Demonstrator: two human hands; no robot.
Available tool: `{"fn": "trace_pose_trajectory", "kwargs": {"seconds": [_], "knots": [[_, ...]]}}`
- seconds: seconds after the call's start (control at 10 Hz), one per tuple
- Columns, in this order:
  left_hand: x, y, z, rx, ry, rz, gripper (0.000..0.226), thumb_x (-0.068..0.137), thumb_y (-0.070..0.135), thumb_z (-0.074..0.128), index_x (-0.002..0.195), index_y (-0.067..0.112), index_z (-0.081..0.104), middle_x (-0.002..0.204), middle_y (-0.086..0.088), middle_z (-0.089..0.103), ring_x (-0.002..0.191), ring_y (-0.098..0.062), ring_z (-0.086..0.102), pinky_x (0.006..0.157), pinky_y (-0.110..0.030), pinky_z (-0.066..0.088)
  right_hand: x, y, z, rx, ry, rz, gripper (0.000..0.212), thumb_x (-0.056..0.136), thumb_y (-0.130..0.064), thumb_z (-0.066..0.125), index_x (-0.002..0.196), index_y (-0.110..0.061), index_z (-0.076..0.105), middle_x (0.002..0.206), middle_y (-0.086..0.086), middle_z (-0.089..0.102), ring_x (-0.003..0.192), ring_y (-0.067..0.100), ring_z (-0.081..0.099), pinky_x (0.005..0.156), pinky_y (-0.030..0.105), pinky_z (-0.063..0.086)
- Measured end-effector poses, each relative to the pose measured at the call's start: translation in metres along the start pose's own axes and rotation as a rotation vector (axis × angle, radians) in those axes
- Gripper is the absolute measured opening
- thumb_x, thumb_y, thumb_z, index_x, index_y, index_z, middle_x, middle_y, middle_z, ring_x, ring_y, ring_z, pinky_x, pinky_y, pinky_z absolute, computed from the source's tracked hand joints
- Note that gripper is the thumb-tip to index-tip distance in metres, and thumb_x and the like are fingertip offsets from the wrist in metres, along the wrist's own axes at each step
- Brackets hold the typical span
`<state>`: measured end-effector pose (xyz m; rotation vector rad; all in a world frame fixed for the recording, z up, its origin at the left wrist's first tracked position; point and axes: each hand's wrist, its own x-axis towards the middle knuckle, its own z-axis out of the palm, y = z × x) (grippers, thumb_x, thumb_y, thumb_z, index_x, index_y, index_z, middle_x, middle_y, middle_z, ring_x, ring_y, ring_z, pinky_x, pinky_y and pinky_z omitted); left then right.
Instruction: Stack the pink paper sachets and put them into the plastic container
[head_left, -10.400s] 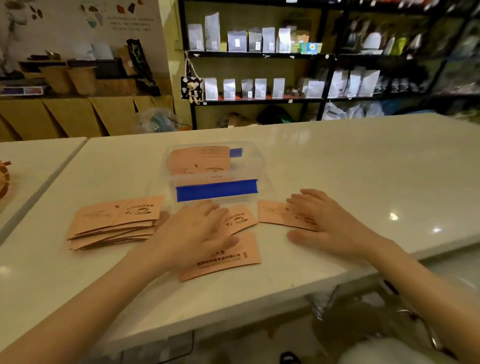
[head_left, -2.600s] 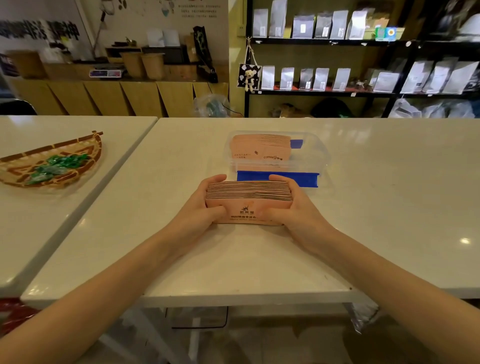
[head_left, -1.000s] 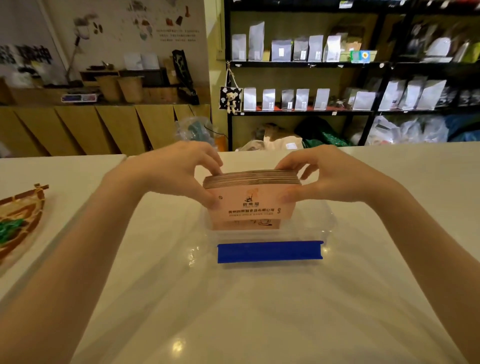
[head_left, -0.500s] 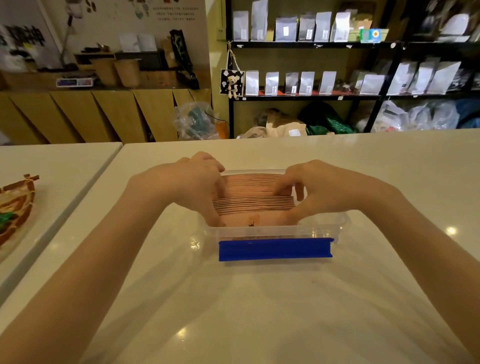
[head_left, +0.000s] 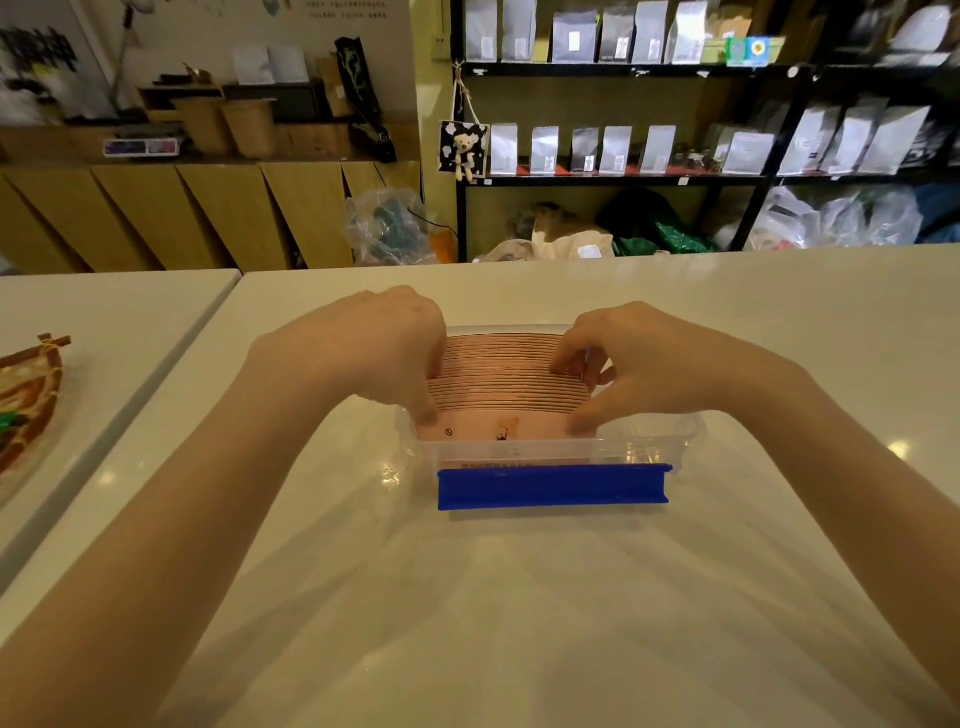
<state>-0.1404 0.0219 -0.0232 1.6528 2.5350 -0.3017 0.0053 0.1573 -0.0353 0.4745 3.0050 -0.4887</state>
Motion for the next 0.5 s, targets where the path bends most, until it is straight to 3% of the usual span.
{"fn": "trace_pose_trajectory", "kwargs": {"seconds": [0.2, 0.4, 0.5], "knots": [[-0.002, -0.001, -0.002, -0.046, -0.079, -0.023, 0.049, 0.070, 0.038, 0.070, 0.114, 0.022, 0.056, 0.122, -0.001, 0.056, 0.109, -0.020, 0.050, 0.091, -0.031, 0.043, -0.001, 0.001, -0.003, 0.072, -0.018, 0.016, 0.047, 0.074, -0.036, 0.067, 0.117, -0.021, 0.054, 0.104, -0.009, 0.050, 0.093, 0.012, 0.053, 0.076, 0.017, 0.043], [-0.006, -0.007, -0.009, -0.154, -0.051, -0.002, 0.038, 0.082, 0.039, 0.054, 0.115, 0.021, 0.058, 0.121, 0.001, 0.057, 0.106, -0.016, 0.049, 0.085, -0.026, 0.036, -0.003, 0.006, -0.008, 0.096, 0.045, 0.010, 0.032, 0.083, -0.034, 0.057, 0.112, -0.021, 0.058, 0.102, -0.007, 0.055, 0.097, 0.014, 0.055, 0.074, 0.019, 0.042], [-0.015, -0.013, -0.017, -0.240, 0.039, 0.049, 0.032, 0.085, 0.036, 0.050, 0.113, 0.023, 0.059, 0.116, 0.004, 0.061, 0.099, -0.010, 0.051, 0.080, -0.021, 0.037, -0.007, 0.003, -0.014, 0.115, 0.110, 0.002, 0.030, 0.084, -0.033, 0.056, 0.112, -0.021, 0.058, 0.110, -0.002, 0.060, 0.097, 0.014, 0.057, 0.071, 0.013, 0.042]]}}
